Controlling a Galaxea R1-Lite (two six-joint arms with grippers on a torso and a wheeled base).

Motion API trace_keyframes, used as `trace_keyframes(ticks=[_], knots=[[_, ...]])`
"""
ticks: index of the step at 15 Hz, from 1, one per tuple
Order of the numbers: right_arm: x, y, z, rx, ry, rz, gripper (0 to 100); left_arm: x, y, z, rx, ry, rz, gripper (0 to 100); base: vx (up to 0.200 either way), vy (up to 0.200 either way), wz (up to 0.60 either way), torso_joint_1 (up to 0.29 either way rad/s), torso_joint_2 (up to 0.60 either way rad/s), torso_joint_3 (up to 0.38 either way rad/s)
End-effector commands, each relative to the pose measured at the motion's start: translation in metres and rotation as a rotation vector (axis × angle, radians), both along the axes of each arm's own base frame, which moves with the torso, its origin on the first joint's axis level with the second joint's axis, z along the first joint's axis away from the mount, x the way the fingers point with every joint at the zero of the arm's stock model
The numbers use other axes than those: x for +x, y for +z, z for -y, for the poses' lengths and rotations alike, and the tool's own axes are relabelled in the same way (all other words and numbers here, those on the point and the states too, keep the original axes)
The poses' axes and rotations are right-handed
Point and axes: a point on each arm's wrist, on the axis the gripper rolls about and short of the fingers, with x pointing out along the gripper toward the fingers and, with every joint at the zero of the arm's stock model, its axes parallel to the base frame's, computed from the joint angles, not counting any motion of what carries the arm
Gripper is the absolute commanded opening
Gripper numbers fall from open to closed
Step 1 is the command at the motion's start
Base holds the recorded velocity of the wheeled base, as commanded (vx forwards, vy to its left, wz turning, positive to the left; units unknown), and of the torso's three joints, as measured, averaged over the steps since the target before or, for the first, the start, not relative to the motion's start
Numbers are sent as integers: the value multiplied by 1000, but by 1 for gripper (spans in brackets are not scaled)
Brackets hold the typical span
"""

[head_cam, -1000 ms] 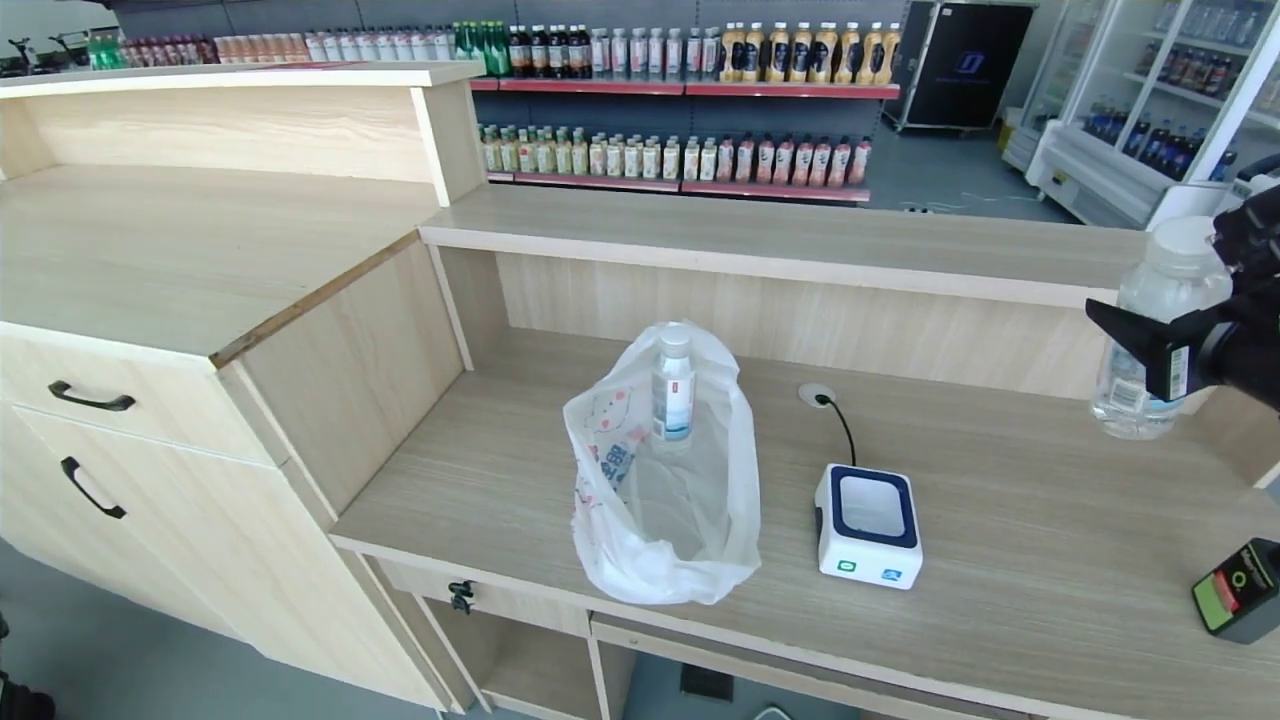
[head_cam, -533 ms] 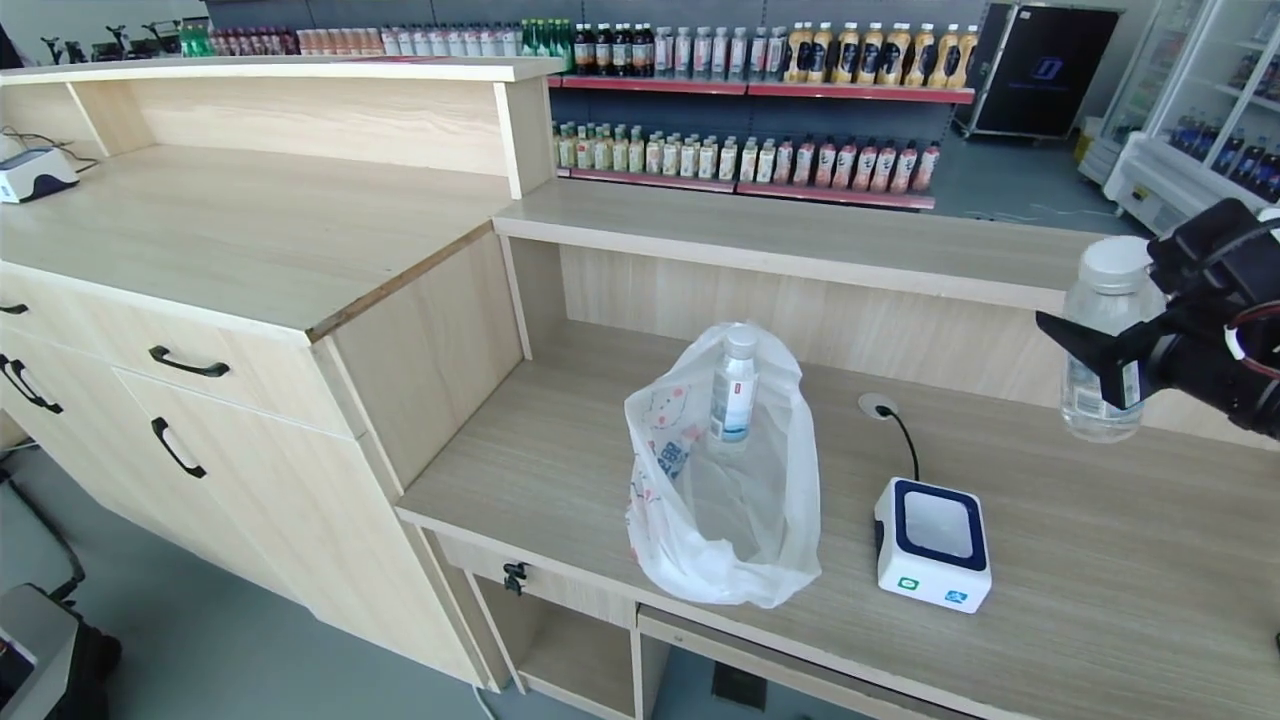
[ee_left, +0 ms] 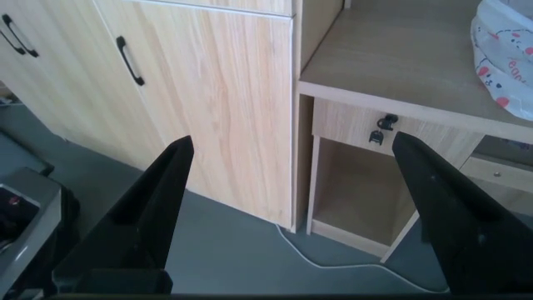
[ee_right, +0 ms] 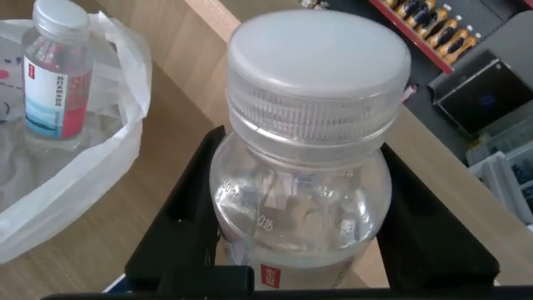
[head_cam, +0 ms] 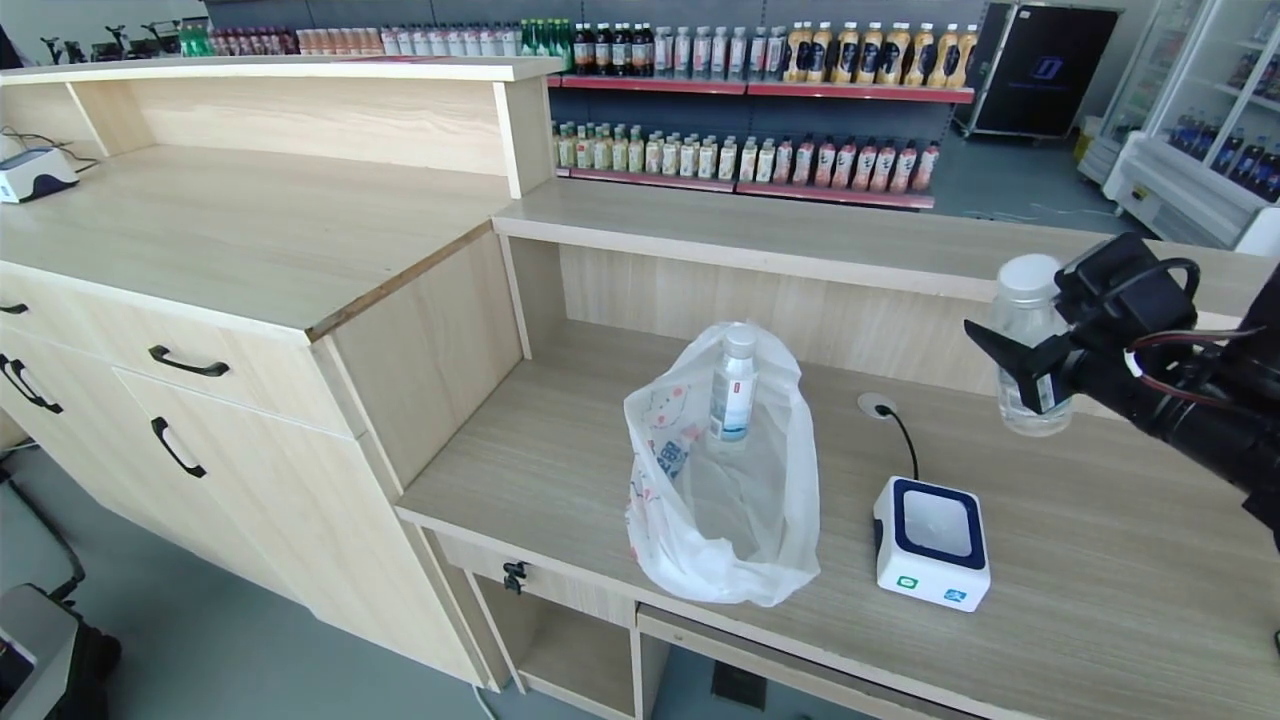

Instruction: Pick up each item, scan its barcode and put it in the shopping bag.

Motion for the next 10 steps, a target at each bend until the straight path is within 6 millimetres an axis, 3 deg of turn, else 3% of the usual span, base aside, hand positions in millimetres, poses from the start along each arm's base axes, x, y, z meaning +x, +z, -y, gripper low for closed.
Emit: trace_keyframes(ticks=[1, 10], knots=[[13, -21, -9, -10, 27, -38, 0, 0, 0, 0, 0, 1, 0, 100, 0, 0, 0, 0, 0, 0], [46, -64, -37, -37, 121, 72, 0, 0, 0, 0, 0, 1, 0, 100, 0, 0, 0, 0, 0, 0]])
